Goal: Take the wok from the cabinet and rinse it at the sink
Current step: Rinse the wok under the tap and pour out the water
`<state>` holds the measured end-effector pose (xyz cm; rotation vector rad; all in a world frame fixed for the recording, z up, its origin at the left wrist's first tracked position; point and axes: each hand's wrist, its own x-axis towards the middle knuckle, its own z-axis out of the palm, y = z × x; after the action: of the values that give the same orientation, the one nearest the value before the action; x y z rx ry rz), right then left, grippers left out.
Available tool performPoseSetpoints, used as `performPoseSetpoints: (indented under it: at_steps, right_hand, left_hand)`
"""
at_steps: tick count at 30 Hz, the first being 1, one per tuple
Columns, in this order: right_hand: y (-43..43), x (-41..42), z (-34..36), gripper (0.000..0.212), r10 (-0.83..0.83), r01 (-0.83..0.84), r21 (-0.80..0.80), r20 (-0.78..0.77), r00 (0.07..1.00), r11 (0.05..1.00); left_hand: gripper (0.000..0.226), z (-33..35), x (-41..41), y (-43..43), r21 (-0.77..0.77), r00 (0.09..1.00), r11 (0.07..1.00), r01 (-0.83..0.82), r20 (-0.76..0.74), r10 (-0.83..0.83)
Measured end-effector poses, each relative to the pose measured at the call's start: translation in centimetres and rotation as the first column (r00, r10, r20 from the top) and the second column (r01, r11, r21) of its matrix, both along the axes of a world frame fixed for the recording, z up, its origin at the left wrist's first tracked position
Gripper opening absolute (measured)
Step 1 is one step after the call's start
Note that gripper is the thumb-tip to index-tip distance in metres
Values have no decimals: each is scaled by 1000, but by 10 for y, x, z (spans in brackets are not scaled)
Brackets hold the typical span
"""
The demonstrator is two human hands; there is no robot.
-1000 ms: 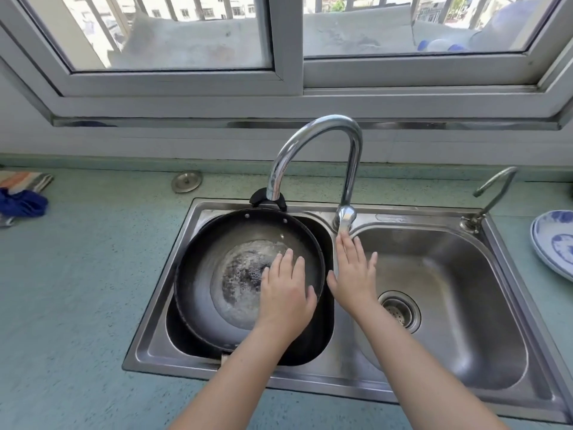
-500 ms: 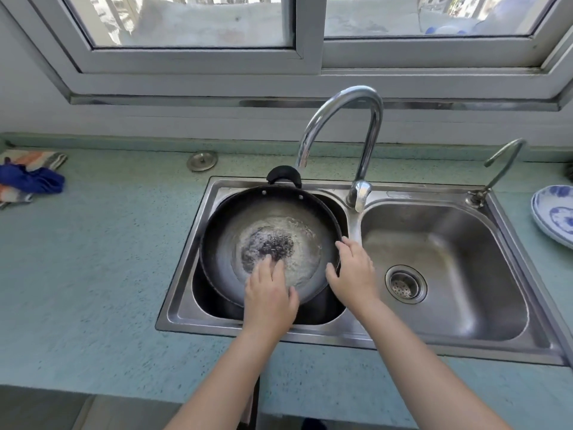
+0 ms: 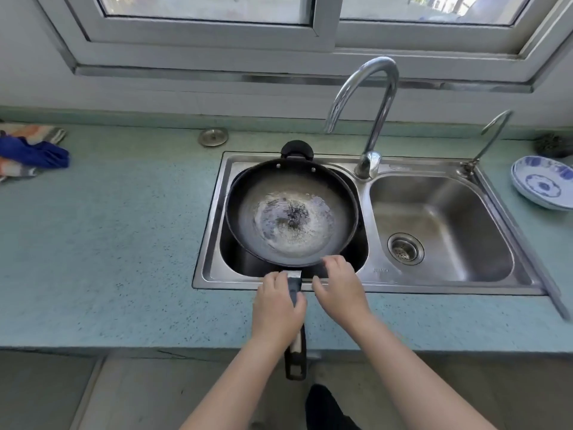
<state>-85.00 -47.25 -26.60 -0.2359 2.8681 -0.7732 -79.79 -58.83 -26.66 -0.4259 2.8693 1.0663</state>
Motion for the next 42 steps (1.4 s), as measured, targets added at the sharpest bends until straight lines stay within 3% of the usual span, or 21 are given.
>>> performPoseSetpoints:
  at_steps: [6,10,13,18,23,25,27,33,37,42]
  right_hand:
    - [-13,37,-5,36,-30,56,-123,202,979,991]
    - [-20,46,-5,32,-78,154,-209,333,940,966]
    - [-27,45,-6,34,-112,220,-226,411,905,949]
    - [-42,36,-8,25,-163,321,-212,541,825,923]
    - [-56,22,-13,13,-228,402,-159,616,755,902]
    - [-58,17,-14,11,-241,466,-180,668,704,866]
    - [-59,17,-13,14,-216,515,-230,716,664,826]
    - [-63,28,-23,5,-192,509,-321,666,721,799]
    - [-70,34,-23,21,-153,518,-380,674,722,766]
    - [-80,37,-18,26,-83,526,-443,704,706,726]
  left_hand:
    - [34,-3,36,5,338,982,934,-113,184,53]
    - [25,-5,47,8,535,953,805,-256,278,119]
    - [15,-11,50,7,599,925,730,-329,359,122]
    - [4,-11,50,8,747,880,489,-451,465,101]
    - [15,-9,44,8,791,828,281,-543,561,21]
    - [13,-9,42,8,790,830,296,-537,557,19]
    - [13,-10,43,9,784,853,373,-496,521,39]
    - [18,-11,53,8,746,883,489,-451,454,122]
    - [16,-8,57,5,680,893,593,-431,415,174]
    - [17,-1,58,-6,572,907,717,-398,364,213]
